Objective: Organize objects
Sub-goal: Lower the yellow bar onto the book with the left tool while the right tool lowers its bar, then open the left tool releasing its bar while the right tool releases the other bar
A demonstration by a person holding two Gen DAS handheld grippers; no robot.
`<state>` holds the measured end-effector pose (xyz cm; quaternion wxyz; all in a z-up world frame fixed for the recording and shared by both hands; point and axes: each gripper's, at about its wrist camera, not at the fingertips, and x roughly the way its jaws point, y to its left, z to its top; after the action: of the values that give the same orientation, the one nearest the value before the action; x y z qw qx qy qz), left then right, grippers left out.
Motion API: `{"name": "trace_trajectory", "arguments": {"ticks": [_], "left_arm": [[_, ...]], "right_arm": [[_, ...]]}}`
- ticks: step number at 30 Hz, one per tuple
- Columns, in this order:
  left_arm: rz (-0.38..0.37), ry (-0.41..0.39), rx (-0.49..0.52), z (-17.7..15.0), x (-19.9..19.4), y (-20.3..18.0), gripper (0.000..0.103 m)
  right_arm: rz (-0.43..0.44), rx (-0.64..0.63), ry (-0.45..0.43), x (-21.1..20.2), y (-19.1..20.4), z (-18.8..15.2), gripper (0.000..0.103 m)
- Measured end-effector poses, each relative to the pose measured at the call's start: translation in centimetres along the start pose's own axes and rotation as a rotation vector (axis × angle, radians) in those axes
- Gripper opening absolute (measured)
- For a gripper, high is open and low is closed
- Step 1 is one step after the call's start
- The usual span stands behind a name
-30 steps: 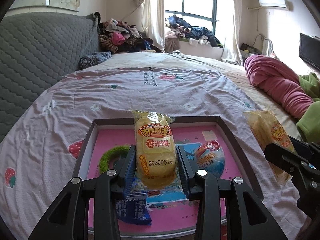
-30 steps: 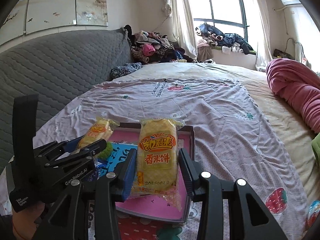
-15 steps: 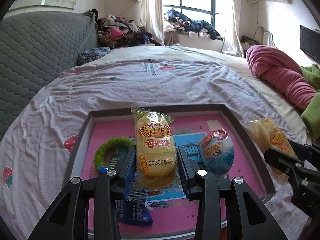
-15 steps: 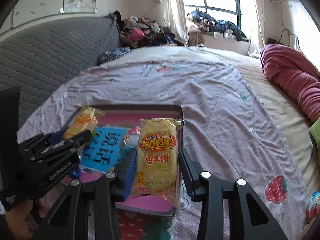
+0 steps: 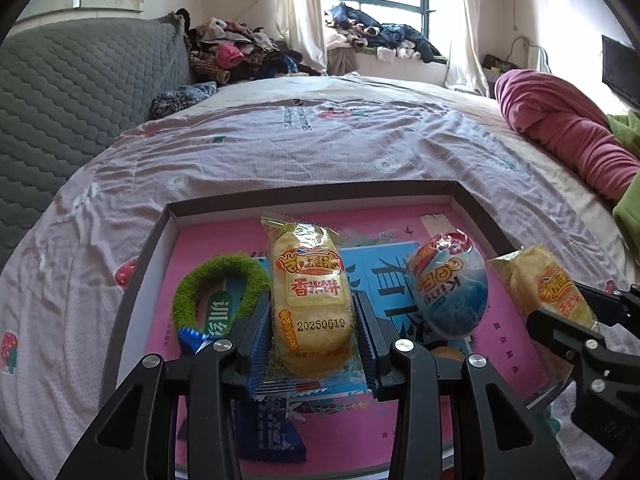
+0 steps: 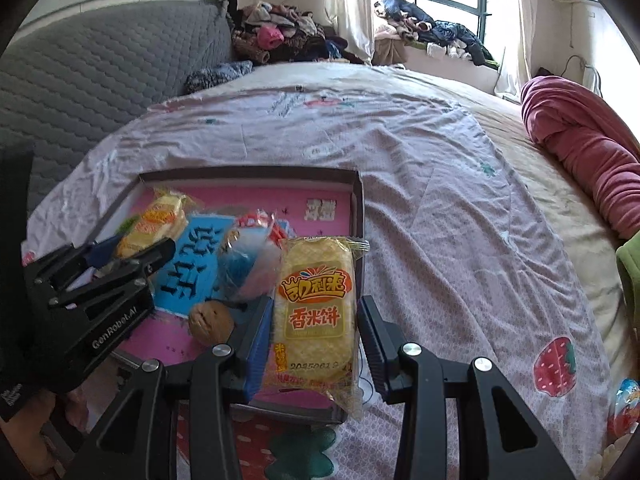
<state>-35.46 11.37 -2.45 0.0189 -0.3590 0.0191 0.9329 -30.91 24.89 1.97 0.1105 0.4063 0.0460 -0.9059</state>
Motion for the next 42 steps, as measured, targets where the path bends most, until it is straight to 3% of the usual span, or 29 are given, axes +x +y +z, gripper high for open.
{"name": "trace_trajectory", "arguments": {"ticks": [18,30,37,42], "left_arm": [[0.025,0.051,0.041,-0.6,1.3,-0.8,0.043],[0.042,0.073,0.035,-0.6,1.4,-0.5,0.054],[0.042,0.082,0.040,-0.6,1.4,-0.6,0.069],[0.046,0.090,0.032,-0.7,1.3,-0.3,0.073]], "right_arm": [[-0.014,-0.061,0.059,1.8,1.6,-0.7,0.043],[-0.005,-0.066,0.081,2.4,1.6,-0.9,0.043],[-0.012,-0.080,0.085,2.5,1.9,-0.9,0.043],[-0.027,-0.089,0.086,2.5,2.0,-0.9,0.043]]}}
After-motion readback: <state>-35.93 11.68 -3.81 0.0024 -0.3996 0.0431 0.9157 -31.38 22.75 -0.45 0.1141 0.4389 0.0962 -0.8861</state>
